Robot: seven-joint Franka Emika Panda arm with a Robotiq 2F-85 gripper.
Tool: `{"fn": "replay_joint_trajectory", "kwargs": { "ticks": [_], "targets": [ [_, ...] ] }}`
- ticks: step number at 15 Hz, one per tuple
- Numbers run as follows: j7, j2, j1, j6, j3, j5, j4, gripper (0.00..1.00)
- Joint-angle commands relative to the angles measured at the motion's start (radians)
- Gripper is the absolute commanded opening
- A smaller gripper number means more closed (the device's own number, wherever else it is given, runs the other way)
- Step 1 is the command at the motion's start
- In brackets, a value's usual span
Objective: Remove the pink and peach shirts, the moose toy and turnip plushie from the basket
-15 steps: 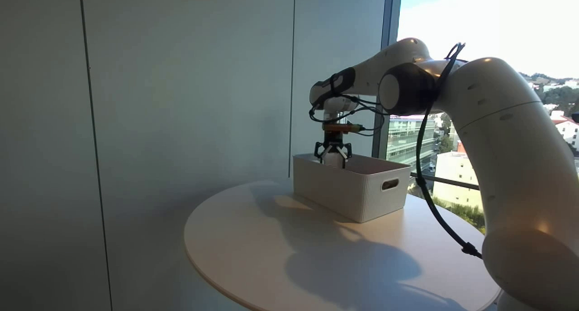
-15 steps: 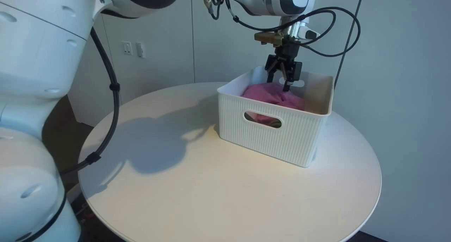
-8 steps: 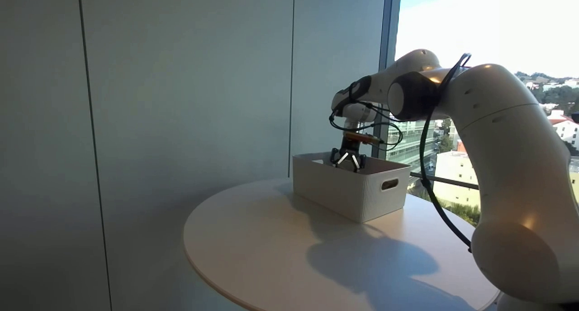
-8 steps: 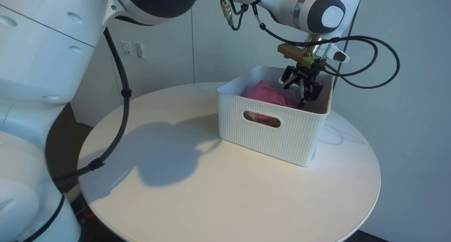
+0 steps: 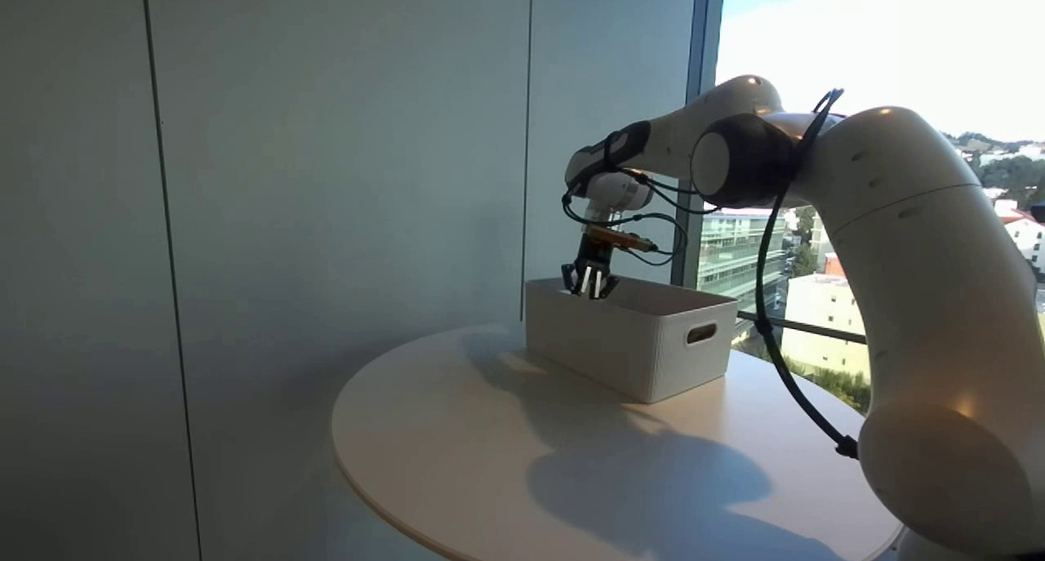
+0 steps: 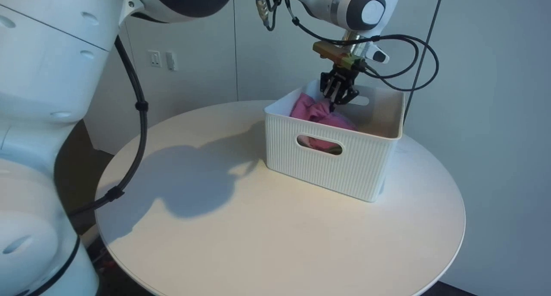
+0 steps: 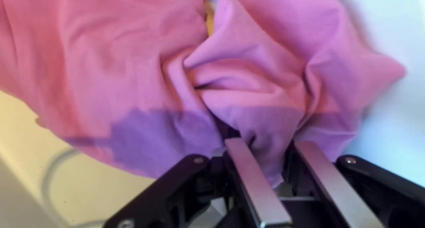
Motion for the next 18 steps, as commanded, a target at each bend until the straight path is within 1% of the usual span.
{"fn": "replay_joint_trajectory", "kwargs": {
  "ticks": [1, 2, 3, 4, 7, 9, 11, 12, 15, 17, 18],
  "targets": [
    [0.08, -0.186, 0.079, 0.023, -0.013, -0.067, -0.114, 0.06],
    [0.108, -0.23, 0.1, 0.037, -0.019, -0.098, -0.131, 0.04],
    [0.14, -0.272, 0.117, 0.052, -0.025, -0.136, -0.143, 0.04],
    [0.182, -0.312, 0.133, 0.059, -0.035, -0.194, -0.152, 0.07],
    [0.276, -0.441, 0.166, 0.056, -0.036, -0.345, -0.173, 0.07],
    [0.283, -0.53, 0.177, 0.074, -0.017, -0.426, -0.187, 0.07],
    [0.225, -0.615, 0.191, 0.082, 0.005, -0.469, -0.192, 0.07],
    [0.173, -0.65, 0.2, 0.05, 0.017, -0.457, -0.182, 0.07],
    [0.089, -0.738, 0.243, -0.033, 0.064, -0.418, -0.139, 0.07],
    [0.054, -0.751, 0.278, -0.058, 0.087, -0.361, -0.11, 0.07],
    [0.038, -0.748, 0.295, -0.048, 0.093, -0.324, -0.106, 0.07]
  ]
}}
